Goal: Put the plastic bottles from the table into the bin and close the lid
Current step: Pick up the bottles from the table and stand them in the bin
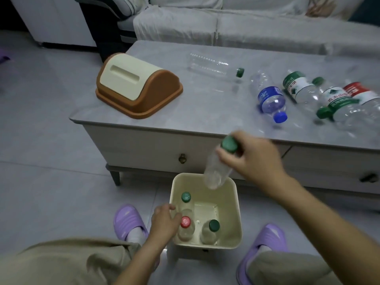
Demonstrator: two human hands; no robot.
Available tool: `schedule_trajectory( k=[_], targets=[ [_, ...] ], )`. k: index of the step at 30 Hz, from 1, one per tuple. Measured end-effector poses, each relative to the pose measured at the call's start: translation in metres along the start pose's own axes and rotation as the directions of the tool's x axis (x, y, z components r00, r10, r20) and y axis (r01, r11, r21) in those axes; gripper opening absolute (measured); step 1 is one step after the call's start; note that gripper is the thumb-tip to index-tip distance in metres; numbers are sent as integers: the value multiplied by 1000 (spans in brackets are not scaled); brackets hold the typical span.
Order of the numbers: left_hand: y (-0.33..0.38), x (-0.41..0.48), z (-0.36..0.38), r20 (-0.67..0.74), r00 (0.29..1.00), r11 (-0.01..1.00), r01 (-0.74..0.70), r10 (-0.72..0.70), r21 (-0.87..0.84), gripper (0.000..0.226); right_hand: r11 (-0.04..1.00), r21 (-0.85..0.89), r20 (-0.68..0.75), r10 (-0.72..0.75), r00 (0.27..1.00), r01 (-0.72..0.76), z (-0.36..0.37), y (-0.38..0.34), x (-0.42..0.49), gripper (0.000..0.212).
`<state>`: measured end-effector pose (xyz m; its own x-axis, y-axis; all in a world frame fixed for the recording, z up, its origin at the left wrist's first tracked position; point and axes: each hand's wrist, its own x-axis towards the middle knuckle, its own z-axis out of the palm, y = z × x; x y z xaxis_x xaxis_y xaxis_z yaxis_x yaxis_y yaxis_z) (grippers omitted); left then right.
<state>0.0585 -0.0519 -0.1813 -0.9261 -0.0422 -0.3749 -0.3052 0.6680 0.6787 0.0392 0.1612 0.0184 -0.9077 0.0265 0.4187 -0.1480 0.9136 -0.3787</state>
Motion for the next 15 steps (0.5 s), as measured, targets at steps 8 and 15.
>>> schedule_trajectory(
  k=[8, 15],
  targets=[
    [46, 24, -42, 34, 991, 986, -133, 130, 101, 32, 955, -105, 634, 279, 721, -278, 170, 59, -70, 26],
    [18, 12, -8, 201, 972, 967, -161, 121, 196, 39, 968, -134, 676, 247, 694, -215, 181, 66, -67, 39]
  ],
)
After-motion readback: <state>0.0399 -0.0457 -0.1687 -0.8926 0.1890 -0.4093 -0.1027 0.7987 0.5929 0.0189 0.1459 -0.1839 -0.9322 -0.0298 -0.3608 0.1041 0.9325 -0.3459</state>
